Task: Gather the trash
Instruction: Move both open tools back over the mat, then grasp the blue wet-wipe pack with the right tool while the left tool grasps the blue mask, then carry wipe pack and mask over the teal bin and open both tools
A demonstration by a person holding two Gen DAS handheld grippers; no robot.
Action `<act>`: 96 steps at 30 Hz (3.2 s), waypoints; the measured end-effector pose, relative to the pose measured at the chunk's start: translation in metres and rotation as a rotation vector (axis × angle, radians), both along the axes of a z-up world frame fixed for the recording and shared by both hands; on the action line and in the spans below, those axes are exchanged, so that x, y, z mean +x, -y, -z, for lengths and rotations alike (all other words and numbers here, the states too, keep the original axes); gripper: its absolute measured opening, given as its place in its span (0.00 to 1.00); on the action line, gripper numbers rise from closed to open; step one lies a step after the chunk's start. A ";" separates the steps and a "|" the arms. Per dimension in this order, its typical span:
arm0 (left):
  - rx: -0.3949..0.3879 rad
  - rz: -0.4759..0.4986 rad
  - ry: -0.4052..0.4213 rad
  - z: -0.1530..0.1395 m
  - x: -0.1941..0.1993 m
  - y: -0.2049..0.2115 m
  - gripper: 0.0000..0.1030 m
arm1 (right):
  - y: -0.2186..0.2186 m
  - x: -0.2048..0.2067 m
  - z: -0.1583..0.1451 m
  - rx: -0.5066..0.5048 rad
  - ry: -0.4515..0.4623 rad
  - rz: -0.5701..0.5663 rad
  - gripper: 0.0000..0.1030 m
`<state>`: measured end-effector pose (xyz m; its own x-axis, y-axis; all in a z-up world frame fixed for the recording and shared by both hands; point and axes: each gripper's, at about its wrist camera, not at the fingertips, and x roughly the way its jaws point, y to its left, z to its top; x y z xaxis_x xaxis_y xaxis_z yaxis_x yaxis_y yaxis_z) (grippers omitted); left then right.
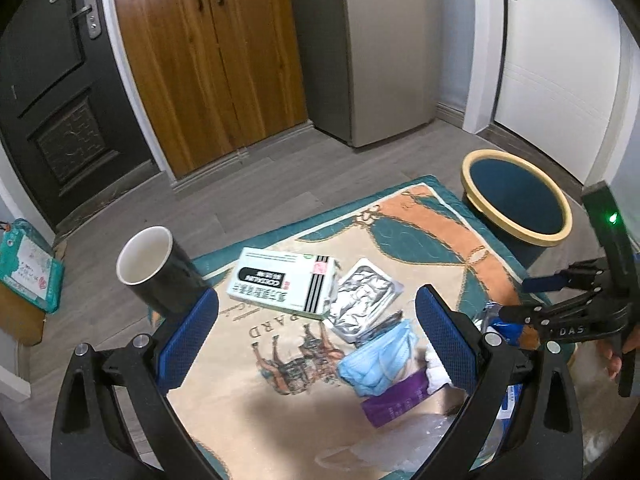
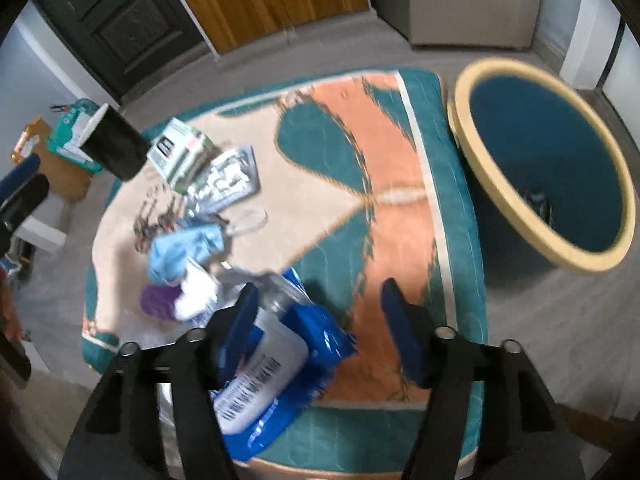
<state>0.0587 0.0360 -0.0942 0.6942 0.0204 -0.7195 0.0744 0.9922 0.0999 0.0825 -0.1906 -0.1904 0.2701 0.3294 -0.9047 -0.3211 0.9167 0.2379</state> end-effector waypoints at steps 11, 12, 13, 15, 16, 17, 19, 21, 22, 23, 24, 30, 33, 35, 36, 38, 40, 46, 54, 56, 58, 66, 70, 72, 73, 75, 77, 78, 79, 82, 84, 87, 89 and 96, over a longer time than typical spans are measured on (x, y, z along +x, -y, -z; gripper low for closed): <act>-0.016 -0.004 -0.055 0.018 0.014 0.004 0.94 | 0.001 0.005 0.025 0.060 -0.098 -0.089 0.22; -0.013 -0.005 -0.062 0.020 0.015 0.003 0.94 | 0.001 0.006 0.018 0.071 -0.077 -0.095 0.22; -0.011 -0.006 -0.066 0.022 0.015 0.003 0.94 | 0.001 0.008 0.010 0.101 -0.068 -0.097 0.21; -0.011 -0.009 -0.077 0.025 0.017 0.003 0.94 | 0.002 0.010 -0.007 0.151 -0.034 -0.103 0.20; -0.013 -0.011 -0.083 0.027 0.017 0.003 0.94 | 0.004 0.011 -0.016 0.174 -0.012 -0.107 0.20; -0.014 -0.011 -0.087 0.028 0.018 0.003 0.94 | 0.007 0.012 -0.031 0.200 0.022 -0.110 0.20; -0.010 -0.013 -0.096 0.031 0.020 0.004 0.94 | 0.015 0.015 -0.049 0.243 0.063 -0.094 0.19; -0.003 -0.014 -0.100 0.034 0.022 0.005 0.94 | 0.029 0.019 -0.068 0.286 0.109 -0.066 0.19; -0.004 -0.016 -0.102 0.034 0.023 0.004 0.94 | 0.038 0.021 -0.079 0.290 0.145 -0.041 0.19; -0.006 -0.020 -0.106 0.035 0.024 0.004 0.94 | 0.041 0.022 -0.084 0.286 0.163 -0.025 0.19; -0.010 -0.020 -0.110 0.036 0.025 0.003 0.94 | 0.048 0.025 -0.090 0.281 0.186 0.012 0.19; 0.013 0.022 -0.158 0.054 0.032 0.018 0.94 | 0.074 0.039 -0.098 0.203 0.248 0.184 0.18; 0.030 0.065 -0.197 0.068 0.033 0.031 0.93 | 0.084 0.041 -0.097 0.187 0.255 0.226 0.18; 0.028 0.087 -0.236 0.079 0.034 0.037 0.86 | 0.089 0.043 -0.097 0.197 0.243 0.236 0.18; 0.034 0.092 -0.260 0.085 0.036 0.040 0.80 | 0.091 0.044 -0.097 0.199 0.242 0.238 0.18; 0.041 0.091 -0.293 0.095 0.037 0.042 0.72 | 0.092 0.045 -0.097 0.201 0.243 0.237 0.18; 0.051 0.091 -0.332 0.105 0.038 0.044 0.64 | 0.089 0.045 -0.096 0.203 0.244 0.235 0.18; 0.075 0.142 -0.413 0.123 0.035 0.055 0.50 | 0.083 0.045 -0.094 0.202 0.233 0.223 0.18; 0.037 0.149 -0.406 0.108 0.034 0.052 0.14 | 0.087 0.045 -0.100 0.205 0.254 0.231 0.18; 0.006 0.145 -0.372 0.095 0.033 0.051 0.12 | 0.088 0.044 -0.102 0.206 0.260 0.238 0.18; -0.005 0.143 -0.331 0.081 0.031 0.052 0.12 | 0.092 0.045 -0.104 0.213 0.264 0.249 0.18; -0.056 0.150 -0.176 0.032 0.030 0.054 0.12 | 0.103 0.044 -0.119 0.218 0.300 0.279 0.18; -0.102 0.133 -0.109 0.007 0.036 0.056 0.12 | 0.113 0.042 -0.131 0.221 0.328 0.303 0.18; -0.122 0.137 -0.073 -0.005 0.041 0.060 0.12 | 0.119 0.042 -0.138 0.225 0.341 0.315 0.18; -0.129 0.143 -0.059 -0.011 0.044 0.063 0.12 | 0.122 0.042 -0.141 0.226 0.348 0.322 0.18; -0.135 0.156 -0.035 -0.020 0.047 0.069 0.12 | 0.132 0.042 -0.149 0.230 0.370 0.342 0.18; -0.134 0.167 -0.012 -0.027 0.053 0.076 0.12 | 0.144 0.042 -0.157 0.236 0.390 0.363 0.18; -0.131 0.175 -0.003 -0.029 0.056 0.081 0.12 | 0.152 0.042 -0.162 0.236 0.404 0.378 0.18; -0.128 0.180 0.003 -0.030 0.058 0.084 0.12 | 0.158 0.042 -0.165 0.235 0.413 0.389 0.18; -0.127 0.197 0.011 -0.032 0.067 0.097 0.12 | 0.179 0.042 -0.172 0.225 0.439 0.424 0.18; -0.118 0.208 0.016 -0.032 0.072 0.106 0.12 | 0.195 0.043 -0.174 0.221 0.445 0.451 0.18; -0.109 0.232 0.024 -0.032 0.083 0.122 0.12 | 0.219 0.047 -0.172 0.207 0.446 0.492 0.18; -0.095 0.240 0.038 -0.033 0.089 0.131 0.12 | 0.233 0.049 -0.170 0.193 0.443 0.521 0.18; -0.091 0.284 0.062 -0.025 0.116 0.166 0.12 | 0.264 0.059 -0.157 0.166 0.431 0.586 0.18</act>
<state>0.1745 -0.1295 -0.0691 0.7055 -0.2432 -0.6657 0.3465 0.9377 0.0246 0.1411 -0.4542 -0.0336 0.7626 0.1456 -0.6302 0.1128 0.9294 0.3513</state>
